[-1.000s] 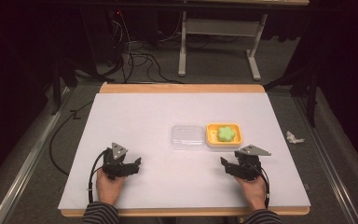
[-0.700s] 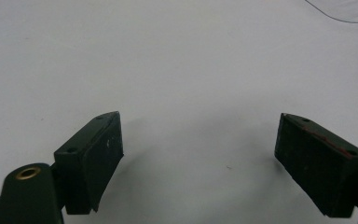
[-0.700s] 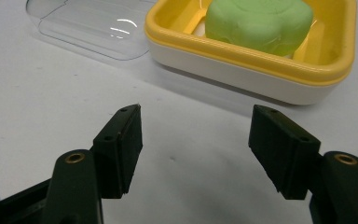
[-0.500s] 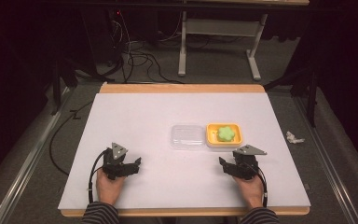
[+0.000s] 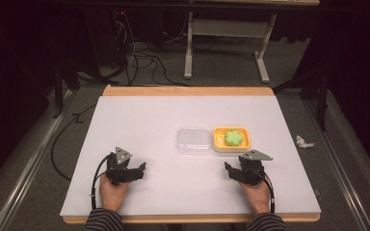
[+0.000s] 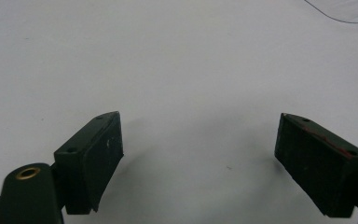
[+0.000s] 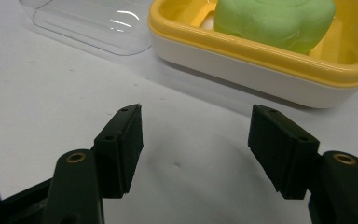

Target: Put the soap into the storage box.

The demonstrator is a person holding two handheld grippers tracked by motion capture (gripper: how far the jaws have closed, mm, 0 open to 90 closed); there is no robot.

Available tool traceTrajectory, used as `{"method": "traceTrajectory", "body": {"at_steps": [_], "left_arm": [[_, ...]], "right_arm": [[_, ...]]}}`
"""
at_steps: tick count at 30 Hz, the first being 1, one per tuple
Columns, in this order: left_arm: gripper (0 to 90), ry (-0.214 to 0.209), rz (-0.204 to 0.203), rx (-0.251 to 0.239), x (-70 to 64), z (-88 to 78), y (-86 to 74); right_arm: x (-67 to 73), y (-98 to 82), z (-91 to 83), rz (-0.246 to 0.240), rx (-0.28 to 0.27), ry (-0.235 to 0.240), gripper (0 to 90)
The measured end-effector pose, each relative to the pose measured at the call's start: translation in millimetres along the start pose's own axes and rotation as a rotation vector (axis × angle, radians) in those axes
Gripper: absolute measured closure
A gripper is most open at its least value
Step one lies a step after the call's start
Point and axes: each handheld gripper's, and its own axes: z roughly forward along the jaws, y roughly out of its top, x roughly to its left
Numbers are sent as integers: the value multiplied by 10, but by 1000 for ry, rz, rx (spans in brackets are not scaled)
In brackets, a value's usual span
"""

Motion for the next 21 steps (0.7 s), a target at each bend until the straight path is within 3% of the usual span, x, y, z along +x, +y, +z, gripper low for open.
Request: {"method": "traceTrajectory", "body": {"at_steps": [21], "left_arm": [[159,0,3,-1,0,-1,-3]], "right_arm": [[36,-22,-1,-30,-28,-28,360]]}}
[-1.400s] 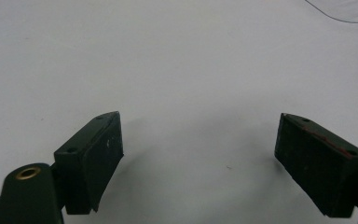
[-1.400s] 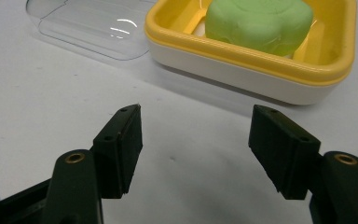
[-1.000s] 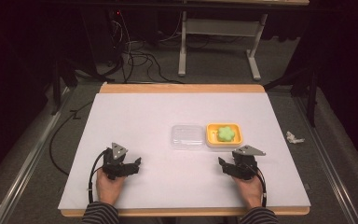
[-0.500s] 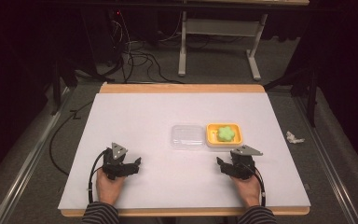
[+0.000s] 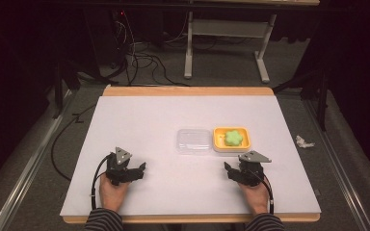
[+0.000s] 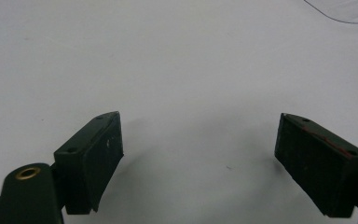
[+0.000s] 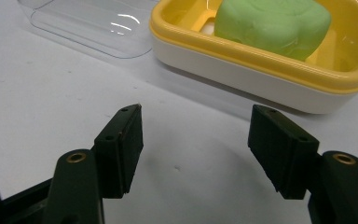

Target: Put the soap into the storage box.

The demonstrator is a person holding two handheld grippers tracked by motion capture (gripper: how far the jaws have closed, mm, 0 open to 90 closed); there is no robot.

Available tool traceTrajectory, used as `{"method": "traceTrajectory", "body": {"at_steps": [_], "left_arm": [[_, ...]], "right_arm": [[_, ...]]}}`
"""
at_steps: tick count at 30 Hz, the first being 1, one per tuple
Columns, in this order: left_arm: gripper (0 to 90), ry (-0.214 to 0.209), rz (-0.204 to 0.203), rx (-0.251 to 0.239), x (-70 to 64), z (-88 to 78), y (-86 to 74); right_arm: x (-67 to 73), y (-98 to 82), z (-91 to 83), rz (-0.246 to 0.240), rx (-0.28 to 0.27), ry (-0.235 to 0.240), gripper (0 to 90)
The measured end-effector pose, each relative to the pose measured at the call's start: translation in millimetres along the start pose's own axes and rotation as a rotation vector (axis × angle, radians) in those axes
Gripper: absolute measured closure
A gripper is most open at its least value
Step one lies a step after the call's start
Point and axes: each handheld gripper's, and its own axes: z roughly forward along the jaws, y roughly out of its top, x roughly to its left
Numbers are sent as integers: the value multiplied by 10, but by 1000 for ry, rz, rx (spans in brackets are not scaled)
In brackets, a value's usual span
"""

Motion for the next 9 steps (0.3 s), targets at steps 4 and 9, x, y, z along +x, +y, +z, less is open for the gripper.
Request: {"method": "traceTrajectory", "body": {"at_steps": [4,9], "left_arm": [[159,0,-1,2,-1,1,0],[159,1,-1,1,-2,1,0]], "right_arm": [[-3,-2,-2,11,-2,1,359],[-14,-1,0,13,1,3,356]]}}
